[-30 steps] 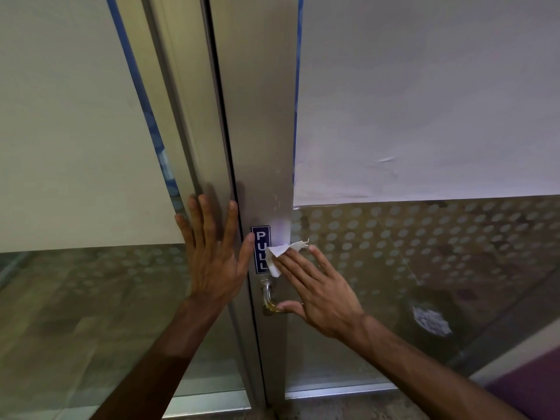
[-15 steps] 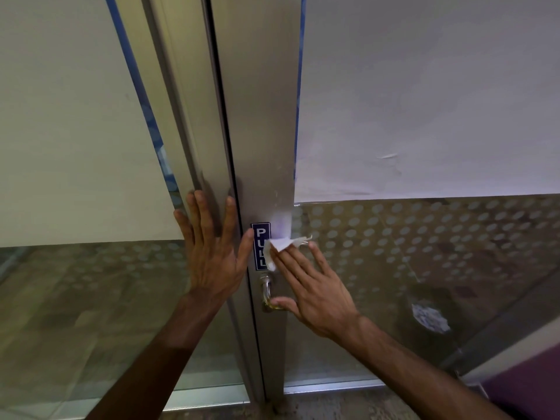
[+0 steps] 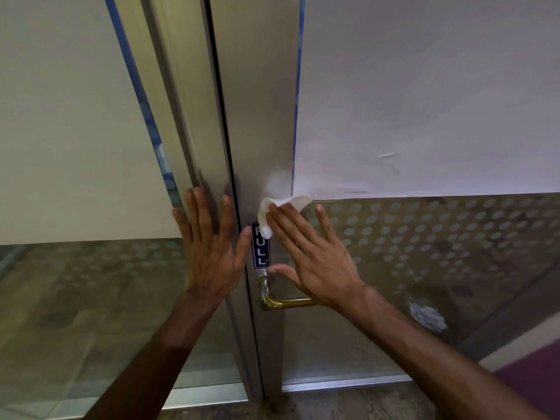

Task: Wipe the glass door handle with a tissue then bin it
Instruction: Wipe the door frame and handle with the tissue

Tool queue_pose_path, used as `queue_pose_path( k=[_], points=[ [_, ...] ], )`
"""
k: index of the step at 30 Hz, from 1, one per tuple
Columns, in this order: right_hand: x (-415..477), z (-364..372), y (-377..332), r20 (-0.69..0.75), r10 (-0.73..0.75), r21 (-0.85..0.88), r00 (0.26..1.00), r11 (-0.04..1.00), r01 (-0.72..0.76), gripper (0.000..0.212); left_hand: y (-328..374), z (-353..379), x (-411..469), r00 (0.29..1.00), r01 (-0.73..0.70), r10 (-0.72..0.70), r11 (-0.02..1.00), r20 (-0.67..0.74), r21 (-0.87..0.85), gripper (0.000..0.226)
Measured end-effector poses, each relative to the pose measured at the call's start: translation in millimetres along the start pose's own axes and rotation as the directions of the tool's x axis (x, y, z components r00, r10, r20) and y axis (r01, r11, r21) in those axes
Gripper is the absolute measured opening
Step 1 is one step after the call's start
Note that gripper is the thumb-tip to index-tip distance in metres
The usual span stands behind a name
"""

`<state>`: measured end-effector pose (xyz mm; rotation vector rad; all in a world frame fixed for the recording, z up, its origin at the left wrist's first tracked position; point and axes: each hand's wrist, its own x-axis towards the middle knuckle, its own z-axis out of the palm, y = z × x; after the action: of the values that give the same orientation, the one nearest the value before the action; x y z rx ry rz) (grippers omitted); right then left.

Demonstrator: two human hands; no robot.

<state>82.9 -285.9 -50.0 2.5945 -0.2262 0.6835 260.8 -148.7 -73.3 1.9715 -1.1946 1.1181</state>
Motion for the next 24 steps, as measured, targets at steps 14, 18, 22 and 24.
queue_pose_path(
  k=[14,18,22,24],
  points=[
    [-31.2,19.4,11.1,0.200,-0.221,-0.119,0.954,0.961,0.248,0.086,0.0,1.3,0.7,0.999,0.032,-0.032,0.999,0.001,-0.012,0.083],
    [-8.2,2.3,21.5,0.047,-0.161,-0.168,0.986,0.971,0.167,0.084,-0.3,1.2,0.9,1.000,0.026,-0.026,0.999,-0.007,-0.018,0.083],
    [-5.9,3.7,14.4,0.024,-0.137,-0.111,0.990,0.984,0.139,0.085,0.4,2.5,0.9,0.999,0.029,-0.029,0.999,-0.015,-0.018,0.082],
    [-18.2,12.3,8.3,0.100,-0.184,-0.098,0.978,0.976,0.193,0.085,0.8,2.9,0.7,0.999,0.030,-0.030,0.999,-0.017,-0.014,0.083]
  ],
)
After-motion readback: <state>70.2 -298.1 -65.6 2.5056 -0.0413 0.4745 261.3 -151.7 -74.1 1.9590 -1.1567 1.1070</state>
